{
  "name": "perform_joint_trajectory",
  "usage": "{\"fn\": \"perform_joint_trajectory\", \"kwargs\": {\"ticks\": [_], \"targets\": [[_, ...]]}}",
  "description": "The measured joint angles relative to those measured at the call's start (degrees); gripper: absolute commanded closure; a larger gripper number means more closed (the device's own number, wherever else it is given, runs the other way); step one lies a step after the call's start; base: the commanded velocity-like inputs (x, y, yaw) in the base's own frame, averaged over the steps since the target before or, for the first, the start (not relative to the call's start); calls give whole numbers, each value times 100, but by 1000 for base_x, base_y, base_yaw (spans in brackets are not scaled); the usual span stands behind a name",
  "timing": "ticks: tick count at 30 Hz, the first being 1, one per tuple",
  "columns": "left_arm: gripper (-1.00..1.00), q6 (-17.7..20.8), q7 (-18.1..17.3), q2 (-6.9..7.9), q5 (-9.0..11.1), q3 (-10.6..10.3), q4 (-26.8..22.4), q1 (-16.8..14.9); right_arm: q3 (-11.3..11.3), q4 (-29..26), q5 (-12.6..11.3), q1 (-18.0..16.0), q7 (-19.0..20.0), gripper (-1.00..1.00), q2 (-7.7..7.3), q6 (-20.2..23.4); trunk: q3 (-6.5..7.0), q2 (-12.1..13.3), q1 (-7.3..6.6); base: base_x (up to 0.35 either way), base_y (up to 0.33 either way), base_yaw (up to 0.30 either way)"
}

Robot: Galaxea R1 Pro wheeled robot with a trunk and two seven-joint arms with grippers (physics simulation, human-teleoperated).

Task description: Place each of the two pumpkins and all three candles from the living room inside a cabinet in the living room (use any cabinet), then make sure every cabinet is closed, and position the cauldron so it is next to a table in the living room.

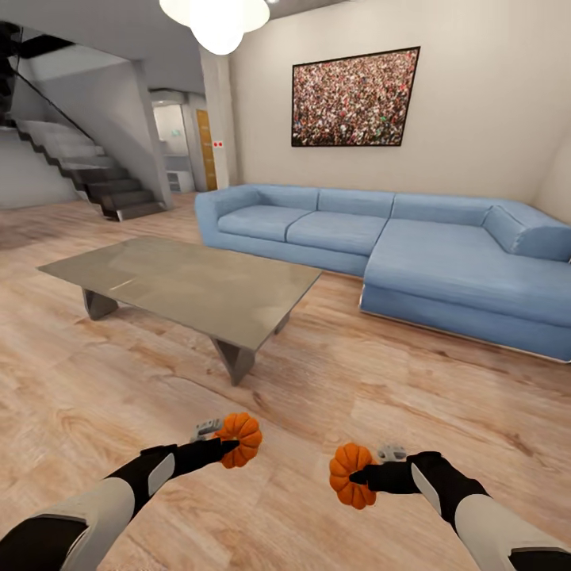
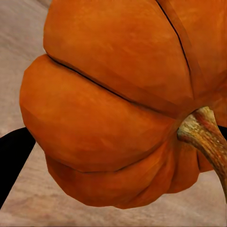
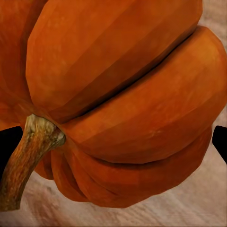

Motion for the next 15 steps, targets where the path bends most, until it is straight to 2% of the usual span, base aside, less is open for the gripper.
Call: {"fn": "perform_joint_trajectory", "kwargs": {"ticks": [4,6,7,15], "targets": [[100,-6,28,-8,17,25,28,-1,3,-1,43,-1,-1,100,22,5,58,5,-11,0,0,184],[100,-7,30,-9,16,22,35,-1,5,1,325,-1,-17,100,25,9,87,8,-16,0,0,179],[100,-10,34,-9,12,24,61,-1,1,1,384,-3,-18,100,25,10,101,9,-18,0,0,178],[100,-17,106,-9,10,24,168,-1,-4,7,476,-2,-20,100,34,17,214,20,-39,0,0,176]]}}
